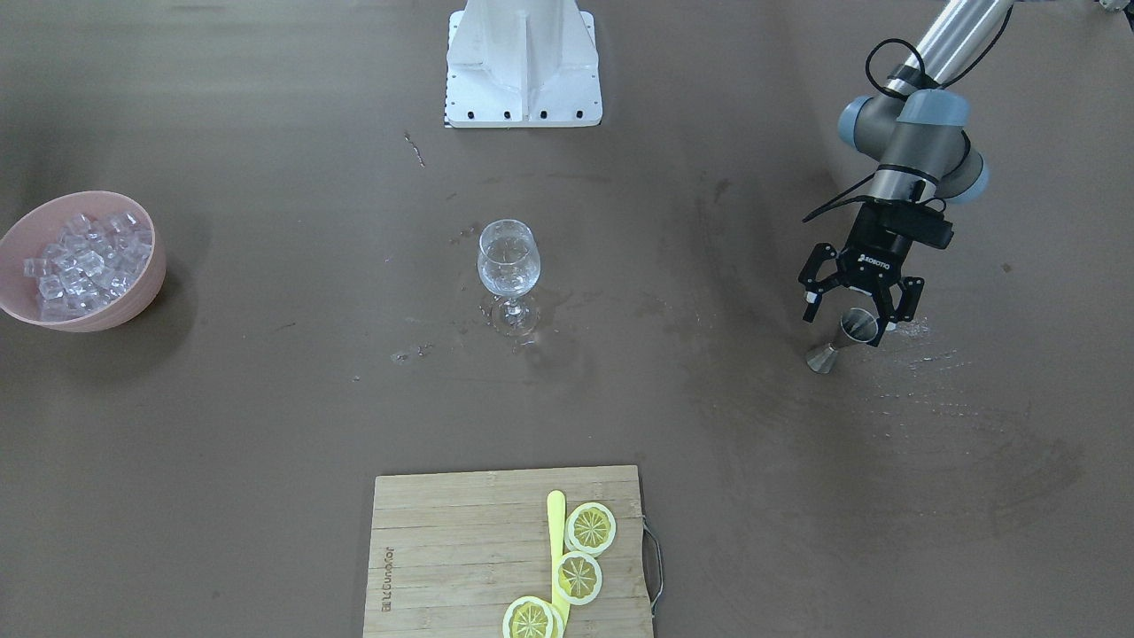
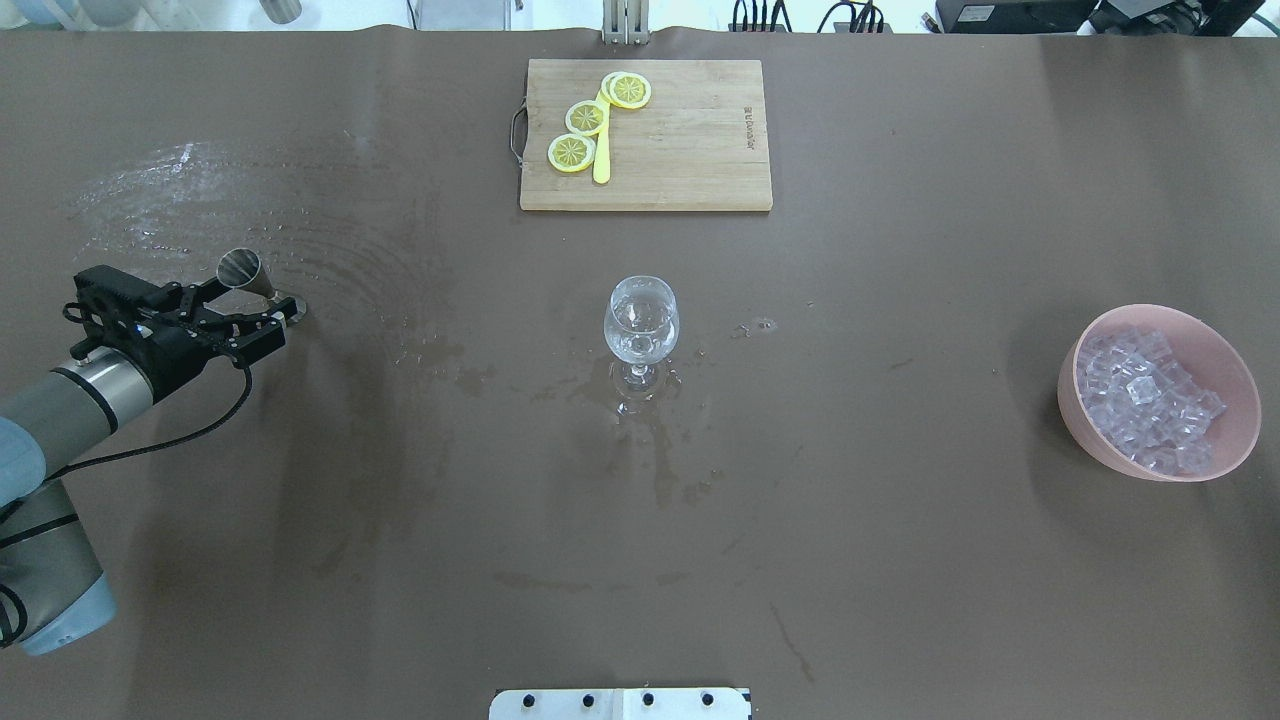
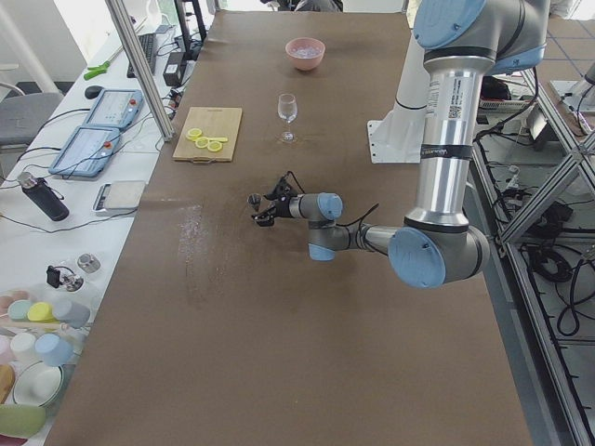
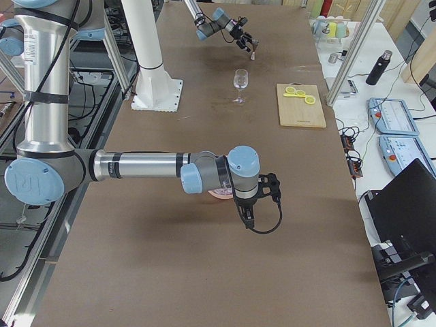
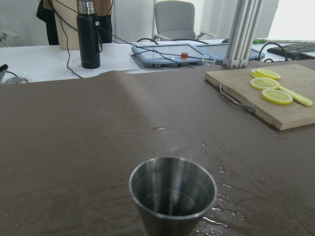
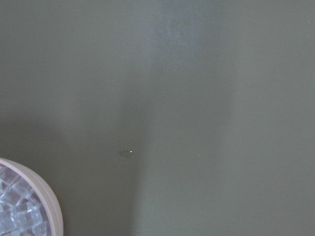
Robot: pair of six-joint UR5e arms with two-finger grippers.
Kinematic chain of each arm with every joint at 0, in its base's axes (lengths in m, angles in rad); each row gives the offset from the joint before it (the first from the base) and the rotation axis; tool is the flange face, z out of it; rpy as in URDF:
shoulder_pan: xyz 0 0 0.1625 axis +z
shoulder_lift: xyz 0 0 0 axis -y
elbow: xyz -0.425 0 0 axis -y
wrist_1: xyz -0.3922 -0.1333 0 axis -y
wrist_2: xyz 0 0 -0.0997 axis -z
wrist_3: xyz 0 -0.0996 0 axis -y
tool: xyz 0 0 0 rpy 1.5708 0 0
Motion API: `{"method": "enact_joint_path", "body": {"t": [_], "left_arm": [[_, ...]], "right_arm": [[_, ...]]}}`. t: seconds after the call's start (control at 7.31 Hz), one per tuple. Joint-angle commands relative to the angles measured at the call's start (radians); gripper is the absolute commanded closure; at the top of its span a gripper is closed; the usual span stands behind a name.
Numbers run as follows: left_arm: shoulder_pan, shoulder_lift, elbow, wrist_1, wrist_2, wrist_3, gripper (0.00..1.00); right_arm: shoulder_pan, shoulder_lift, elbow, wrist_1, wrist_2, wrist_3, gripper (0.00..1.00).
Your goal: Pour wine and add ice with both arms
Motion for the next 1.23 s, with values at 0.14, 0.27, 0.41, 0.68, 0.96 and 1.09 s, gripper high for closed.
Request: {"method": "enact_joint_path", "body": {"t": [0.14,0.27,0.41,0.68,0.96,1.09], "left_arm": [[0.003,0.065,-0.006,-0.081,-0.011,0.002,0.02],[0.02,0.09,-0.007,-0.124,-0.011,0.007,0.02],[0.034,0.111,-0.007,-0.159,-0.011,0.007,0.02],[0.064,0.156,-0.009,-0.239,-0.022,0.007,0.02],[0.06,0.168,-0.017,-0.243,-0.147,0.007,0.02],[0.026,0.162,-0.018,-0.231,-0.212,0.009,0.02]], "right_arm": [[0.0,-0.002,0.001,0.0,0.002,0.0,0.0],[0.0,-0.003,0.001,0.0,0.002,0.0,0.0],[0.0,-0.006,0.002,0.0,0.003,0.0,0.0],[0.0,-0.008,0.002,0.0,0.005,0.0,0.0],[0.0,-0.006,0.002,0.002,0.005,0.0,0.0],[0.0,-0.008,-0.005,0.018,0.005,0.0,0.0]]}}
